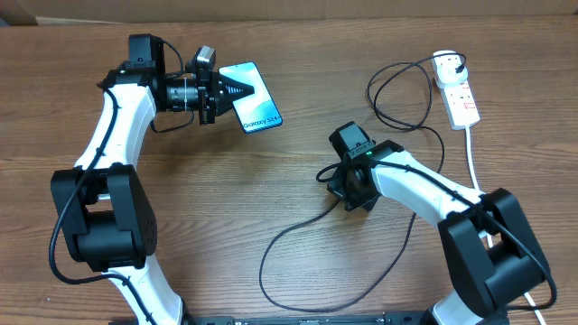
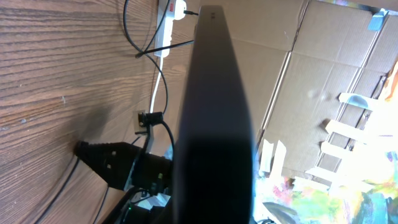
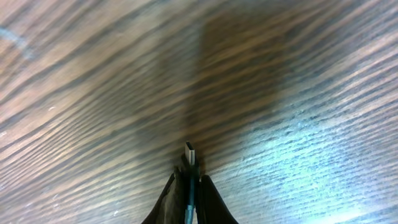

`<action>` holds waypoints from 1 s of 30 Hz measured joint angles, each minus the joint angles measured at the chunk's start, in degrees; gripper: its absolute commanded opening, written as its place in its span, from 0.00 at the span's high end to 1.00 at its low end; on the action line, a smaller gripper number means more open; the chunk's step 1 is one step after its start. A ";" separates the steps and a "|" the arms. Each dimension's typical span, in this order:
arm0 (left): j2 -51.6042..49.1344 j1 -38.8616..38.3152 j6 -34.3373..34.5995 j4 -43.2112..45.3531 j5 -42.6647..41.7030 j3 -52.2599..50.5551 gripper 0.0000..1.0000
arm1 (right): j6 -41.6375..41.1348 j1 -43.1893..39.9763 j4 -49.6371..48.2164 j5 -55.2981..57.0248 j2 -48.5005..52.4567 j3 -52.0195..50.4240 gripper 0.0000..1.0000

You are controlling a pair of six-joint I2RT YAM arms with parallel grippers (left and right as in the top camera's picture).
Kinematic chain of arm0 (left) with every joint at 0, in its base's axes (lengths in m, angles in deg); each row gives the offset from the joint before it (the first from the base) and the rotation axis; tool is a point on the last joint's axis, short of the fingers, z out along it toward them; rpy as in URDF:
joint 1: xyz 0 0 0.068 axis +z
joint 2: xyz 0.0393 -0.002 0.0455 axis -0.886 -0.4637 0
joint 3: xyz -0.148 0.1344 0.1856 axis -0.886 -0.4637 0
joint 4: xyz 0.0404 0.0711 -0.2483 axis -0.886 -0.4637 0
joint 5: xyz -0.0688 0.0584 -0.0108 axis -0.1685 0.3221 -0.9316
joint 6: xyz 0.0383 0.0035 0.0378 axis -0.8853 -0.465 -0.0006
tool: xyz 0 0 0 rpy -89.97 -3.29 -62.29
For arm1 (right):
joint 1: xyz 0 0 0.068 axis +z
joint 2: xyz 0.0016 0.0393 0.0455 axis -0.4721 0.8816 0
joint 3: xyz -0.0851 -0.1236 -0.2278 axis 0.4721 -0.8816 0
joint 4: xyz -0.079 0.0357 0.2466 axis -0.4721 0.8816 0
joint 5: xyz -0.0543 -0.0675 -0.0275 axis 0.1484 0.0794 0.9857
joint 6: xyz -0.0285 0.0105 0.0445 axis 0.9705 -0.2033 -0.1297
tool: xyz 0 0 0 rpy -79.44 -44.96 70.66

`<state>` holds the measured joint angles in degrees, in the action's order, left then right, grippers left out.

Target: Plug charger to phone and switch on socket

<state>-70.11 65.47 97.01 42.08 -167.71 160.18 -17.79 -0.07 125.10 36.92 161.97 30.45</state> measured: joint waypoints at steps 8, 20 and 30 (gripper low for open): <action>0.00 0.00 0.02 0.00 0.00 0.00 0.96 | 8.17 -2.99 2.84 -9.57 -8.48 0.00 0.96; 0.00 0.00 1.09 0.00 -0.04 0.00 0.96 | 32.13 -4.11 4.85 -40.92 -13.07 0.00 0.96; 0.00 0.00 1.31 0.00 -0.98 0.00 0.96 | 41.81 -4.11 4.07 -62.20 -13.07 0.00 0.96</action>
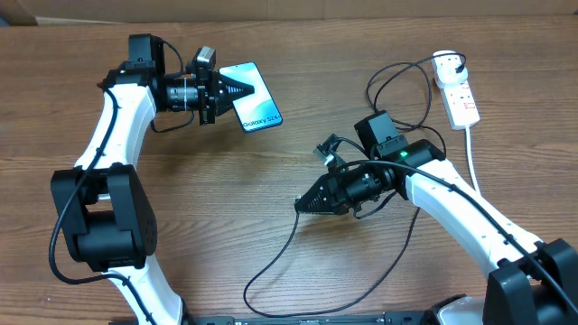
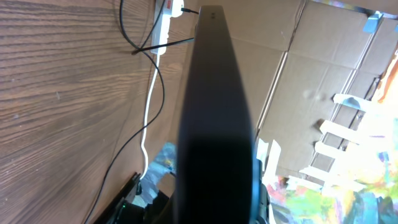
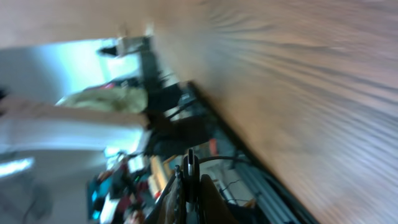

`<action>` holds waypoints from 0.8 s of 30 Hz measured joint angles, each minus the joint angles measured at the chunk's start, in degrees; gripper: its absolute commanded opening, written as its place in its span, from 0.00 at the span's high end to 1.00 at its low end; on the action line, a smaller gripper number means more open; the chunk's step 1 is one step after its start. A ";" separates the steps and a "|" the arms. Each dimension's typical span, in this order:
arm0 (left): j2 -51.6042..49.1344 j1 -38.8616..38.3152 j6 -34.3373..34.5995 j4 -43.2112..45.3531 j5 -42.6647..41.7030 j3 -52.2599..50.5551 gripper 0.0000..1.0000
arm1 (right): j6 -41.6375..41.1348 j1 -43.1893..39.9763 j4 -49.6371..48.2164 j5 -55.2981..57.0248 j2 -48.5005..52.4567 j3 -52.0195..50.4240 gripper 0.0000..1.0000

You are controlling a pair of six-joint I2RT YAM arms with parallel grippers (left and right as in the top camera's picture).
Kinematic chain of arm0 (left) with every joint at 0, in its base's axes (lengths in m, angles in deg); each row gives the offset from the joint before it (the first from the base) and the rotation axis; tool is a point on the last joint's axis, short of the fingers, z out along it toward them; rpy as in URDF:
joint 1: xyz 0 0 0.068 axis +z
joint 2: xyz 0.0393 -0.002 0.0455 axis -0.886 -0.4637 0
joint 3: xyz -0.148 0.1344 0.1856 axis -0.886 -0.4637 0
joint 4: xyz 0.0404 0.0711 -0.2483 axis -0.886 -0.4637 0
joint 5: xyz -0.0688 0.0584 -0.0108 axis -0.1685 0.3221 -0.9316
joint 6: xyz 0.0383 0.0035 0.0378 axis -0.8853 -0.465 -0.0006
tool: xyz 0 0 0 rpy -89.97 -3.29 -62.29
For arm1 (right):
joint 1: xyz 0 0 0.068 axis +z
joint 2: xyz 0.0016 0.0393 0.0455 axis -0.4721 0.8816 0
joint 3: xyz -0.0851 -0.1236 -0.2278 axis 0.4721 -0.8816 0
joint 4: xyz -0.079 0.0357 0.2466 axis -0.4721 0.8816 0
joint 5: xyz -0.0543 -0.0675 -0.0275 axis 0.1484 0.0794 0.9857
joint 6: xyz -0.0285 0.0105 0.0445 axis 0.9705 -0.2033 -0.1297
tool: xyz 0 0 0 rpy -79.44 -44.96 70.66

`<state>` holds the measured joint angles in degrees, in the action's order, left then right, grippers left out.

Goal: Plug charger to phone and switch on socket
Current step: 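Lift the plug with the right gripper and point it toward the phone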

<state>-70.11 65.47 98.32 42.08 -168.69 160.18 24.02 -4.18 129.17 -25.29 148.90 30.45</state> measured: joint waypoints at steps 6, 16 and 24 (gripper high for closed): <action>0.00 0.00 0.02 0.00 -1.75 0.00 0.96 | 2.69 0.00 -0.07 -5.92 0.00 0.00 0.96; 0.00 0.00 0.02 0.02 -4.85 0.00 0.96 | 3.85 0.00 -3.43 -13.66 0.00 0.00 0.96; 0.00 -0.28 0.17 0.02 -5.97 0.00 0.96 | 3.85 0.00 -3.80 -14.60 0.00 0.00 0.96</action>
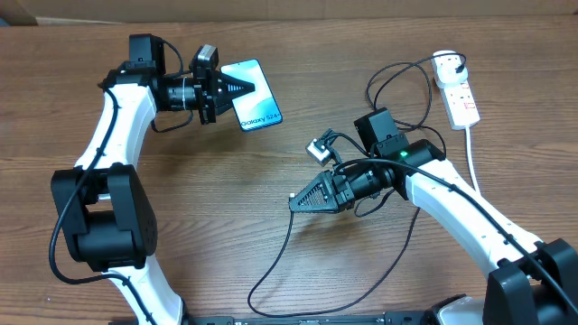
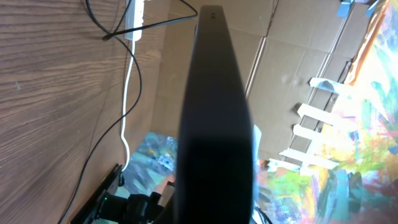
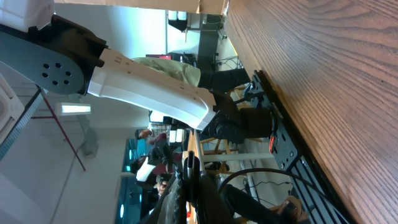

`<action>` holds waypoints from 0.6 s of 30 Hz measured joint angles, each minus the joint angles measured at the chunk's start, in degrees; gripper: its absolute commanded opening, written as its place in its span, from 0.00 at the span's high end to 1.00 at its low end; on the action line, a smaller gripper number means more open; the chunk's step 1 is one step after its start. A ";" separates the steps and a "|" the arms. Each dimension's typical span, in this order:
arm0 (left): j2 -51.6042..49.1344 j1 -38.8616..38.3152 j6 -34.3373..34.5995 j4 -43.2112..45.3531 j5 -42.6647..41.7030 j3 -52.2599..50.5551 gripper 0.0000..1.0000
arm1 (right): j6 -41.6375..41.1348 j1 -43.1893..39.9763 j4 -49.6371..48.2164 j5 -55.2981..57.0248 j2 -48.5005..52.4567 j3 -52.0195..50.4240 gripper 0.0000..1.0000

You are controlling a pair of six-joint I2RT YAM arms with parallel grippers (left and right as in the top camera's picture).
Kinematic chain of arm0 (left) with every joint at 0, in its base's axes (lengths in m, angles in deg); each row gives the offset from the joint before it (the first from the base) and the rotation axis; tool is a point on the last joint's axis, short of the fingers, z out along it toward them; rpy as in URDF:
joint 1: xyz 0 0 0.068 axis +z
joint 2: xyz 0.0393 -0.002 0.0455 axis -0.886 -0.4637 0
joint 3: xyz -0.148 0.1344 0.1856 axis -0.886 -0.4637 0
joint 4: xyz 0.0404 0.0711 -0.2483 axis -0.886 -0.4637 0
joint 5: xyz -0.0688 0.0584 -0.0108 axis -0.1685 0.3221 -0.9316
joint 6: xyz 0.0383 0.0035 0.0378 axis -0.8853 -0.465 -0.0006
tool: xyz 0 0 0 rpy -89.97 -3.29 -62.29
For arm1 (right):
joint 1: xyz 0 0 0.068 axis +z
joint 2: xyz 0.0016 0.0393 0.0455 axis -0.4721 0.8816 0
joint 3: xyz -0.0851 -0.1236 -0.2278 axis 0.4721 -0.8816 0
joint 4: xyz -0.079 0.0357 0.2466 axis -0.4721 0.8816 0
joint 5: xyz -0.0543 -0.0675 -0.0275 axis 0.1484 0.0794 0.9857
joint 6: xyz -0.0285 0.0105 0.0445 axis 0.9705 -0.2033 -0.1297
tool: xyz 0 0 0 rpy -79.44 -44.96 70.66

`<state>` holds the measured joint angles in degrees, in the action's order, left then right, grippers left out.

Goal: Plug charger to phone and switch on socket
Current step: 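Lift the plug with the right gripper and point it toward the phone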

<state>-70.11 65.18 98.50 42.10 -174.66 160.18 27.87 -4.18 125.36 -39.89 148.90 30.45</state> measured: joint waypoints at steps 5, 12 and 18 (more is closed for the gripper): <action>0.00 -1.53 0.90 0.00 -0.22 0.00 0.96 | -0.48 0.00 0.00 1.03 0.00 0.00 0.96; 0.00 -4.74 1.14 0.00 -0.35 0.00 0.96 | -1.38 0.02 0.90 2.05 0.00 0.00 0.96; 0.00 -5.95 1.29 0.00 -0.28 0.00 0.96 | -0.68 0.02 4.79 2.58 0.00 0.00 0.96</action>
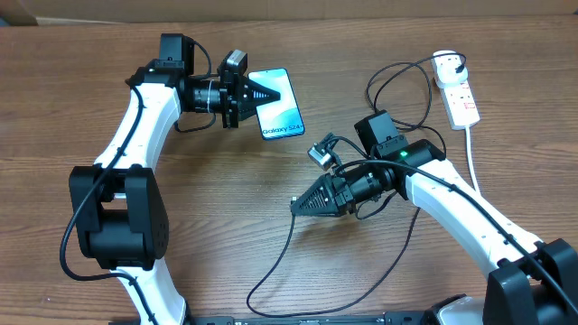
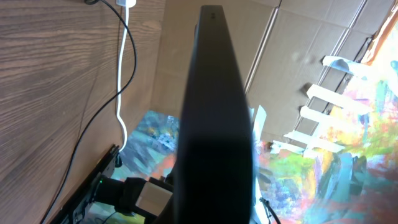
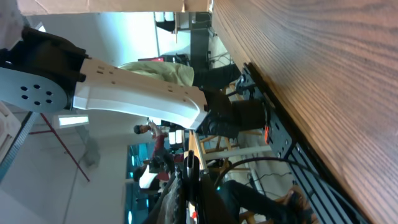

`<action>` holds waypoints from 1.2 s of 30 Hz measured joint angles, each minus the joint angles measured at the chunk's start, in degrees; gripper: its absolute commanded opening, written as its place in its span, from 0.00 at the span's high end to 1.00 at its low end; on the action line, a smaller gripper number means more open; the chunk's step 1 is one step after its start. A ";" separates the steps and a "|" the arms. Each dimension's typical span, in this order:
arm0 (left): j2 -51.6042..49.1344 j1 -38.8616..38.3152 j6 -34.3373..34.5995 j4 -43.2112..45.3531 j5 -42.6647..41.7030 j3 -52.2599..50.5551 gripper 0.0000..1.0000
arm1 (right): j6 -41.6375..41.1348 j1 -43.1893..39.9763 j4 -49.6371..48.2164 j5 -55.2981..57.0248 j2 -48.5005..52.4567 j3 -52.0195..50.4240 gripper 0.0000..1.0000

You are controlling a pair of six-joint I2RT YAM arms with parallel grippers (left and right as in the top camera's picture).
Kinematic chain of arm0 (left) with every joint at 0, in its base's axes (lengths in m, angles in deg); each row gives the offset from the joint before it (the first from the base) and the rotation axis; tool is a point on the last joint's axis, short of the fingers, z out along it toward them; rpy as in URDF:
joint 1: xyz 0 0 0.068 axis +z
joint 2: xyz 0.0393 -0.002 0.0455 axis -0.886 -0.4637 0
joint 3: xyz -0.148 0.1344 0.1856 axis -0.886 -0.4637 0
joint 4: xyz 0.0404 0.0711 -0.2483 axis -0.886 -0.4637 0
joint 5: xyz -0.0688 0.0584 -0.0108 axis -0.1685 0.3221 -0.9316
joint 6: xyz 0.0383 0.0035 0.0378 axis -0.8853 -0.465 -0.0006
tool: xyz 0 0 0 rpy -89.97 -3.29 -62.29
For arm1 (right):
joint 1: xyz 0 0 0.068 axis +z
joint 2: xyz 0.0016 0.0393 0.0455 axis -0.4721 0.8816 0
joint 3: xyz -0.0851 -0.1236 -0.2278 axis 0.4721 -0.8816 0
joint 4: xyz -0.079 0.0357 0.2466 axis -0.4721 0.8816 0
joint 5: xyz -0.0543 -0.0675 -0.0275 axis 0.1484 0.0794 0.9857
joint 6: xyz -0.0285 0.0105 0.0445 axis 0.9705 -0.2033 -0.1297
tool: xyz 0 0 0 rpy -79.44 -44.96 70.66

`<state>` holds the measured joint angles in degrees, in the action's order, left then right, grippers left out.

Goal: Plug charger to phone and switch on socket
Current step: 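Lift the plug with the right gripper and point it toward the phone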

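Observation:
The phone [image 1: 280, 104], its blue screen reading Galaxy S24, is held above the table at upper centre with my left gripper [image 1: 262, 93] shut on its left end. In the left wrist view the phone [image 2: 214, 118] shows edge-on as a dark bar filling the middle. My right gripper [image 1: 298, 204] points left at mid-table, shut on the charger plug [image 3: 190, 167], whose metal tip sticks out between the fingers. The black cable [image 1: 271, 262] loops toward the front edge. The white socket strip [image 1: 458, 90] lies at the far right with a plug in it.
The black cable [image 1: 397, 90] coils beside the socket strip, and a white lead [image 1: 471, 153] runs from the strip toward the front right. Cardboard walls stand behind the table. My right arm [image 1: 452, 203] crosses the right half of the table.
My left gripper has carried the phone to the right, closer to the table's middle. My right gripper holds the plug at about the same place, still pointing left.
At first my left gripper held the phone at the upper left, and my right gripper was down at the table, shut on the plug. Then the right gripper was raised with the plug, pointing left. Now the phone has come right, nearer the plug.

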<state>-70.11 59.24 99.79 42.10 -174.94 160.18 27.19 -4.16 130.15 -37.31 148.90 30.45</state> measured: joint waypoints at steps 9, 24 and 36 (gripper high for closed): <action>0.00 -0.20 0.02 0.00 0.00 0.00 0.96 | 4.20 0.00 2.91 0.50 0.00 0.00 0.96; 0.00 -0.66 0.02 -0.76 -0.07 0.00 0.96 | 5.03 0.00 2.82 -2.91 0.00 0.00 0.96; 0.00 -1.46 0.02 -1.16 -0.98 0.00 0.96 | 2.25 0.00 -2.69 -5.64 0.00 0.00 0.96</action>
<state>-70.11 57.77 99.81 40.94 -175.93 160.18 29.44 -4.16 127.46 -42.95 148.90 30.45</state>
